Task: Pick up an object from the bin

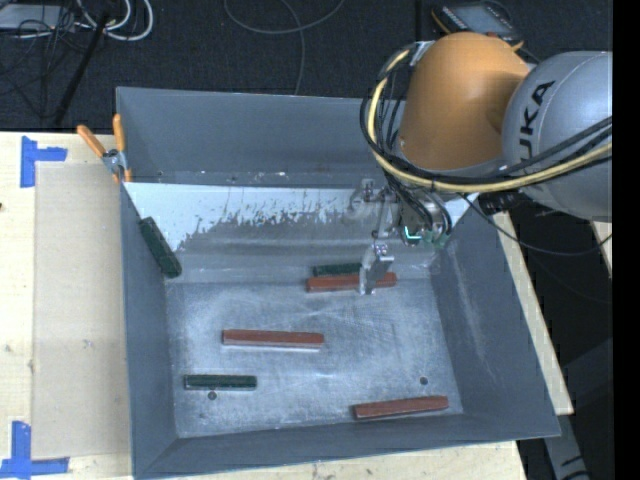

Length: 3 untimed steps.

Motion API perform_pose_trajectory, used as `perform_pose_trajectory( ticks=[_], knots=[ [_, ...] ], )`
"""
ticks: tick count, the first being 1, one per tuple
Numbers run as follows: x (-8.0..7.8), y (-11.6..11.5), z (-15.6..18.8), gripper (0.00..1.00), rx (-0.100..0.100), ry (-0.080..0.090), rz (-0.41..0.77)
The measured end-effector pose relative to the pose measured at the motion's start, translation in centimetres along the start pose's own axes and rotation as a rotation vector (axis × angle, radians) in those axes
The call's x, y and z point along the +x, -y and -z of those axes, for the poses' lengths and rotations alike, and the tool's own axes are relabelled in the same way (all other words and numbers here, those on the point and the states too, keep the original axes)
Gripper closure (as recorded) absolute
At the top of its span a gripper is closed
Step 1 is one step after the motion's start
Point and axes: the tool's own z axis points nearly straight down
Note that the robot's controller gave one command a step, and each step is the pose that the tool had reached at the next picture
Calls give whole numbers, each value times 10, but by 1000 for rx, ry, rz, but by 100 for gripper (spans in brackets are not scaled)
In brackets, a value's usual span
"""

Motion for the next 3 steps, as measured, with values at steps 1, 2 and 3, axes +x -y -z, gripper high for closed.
perform_pose_trajectory(
  ticks=[1,2,3],
  knots=[
    [-1,0,5,0,0,8,-1],
    [1,-5,-55,0,0,13,24],
    [6,3,-130,0,0,12,47]
  ],
)
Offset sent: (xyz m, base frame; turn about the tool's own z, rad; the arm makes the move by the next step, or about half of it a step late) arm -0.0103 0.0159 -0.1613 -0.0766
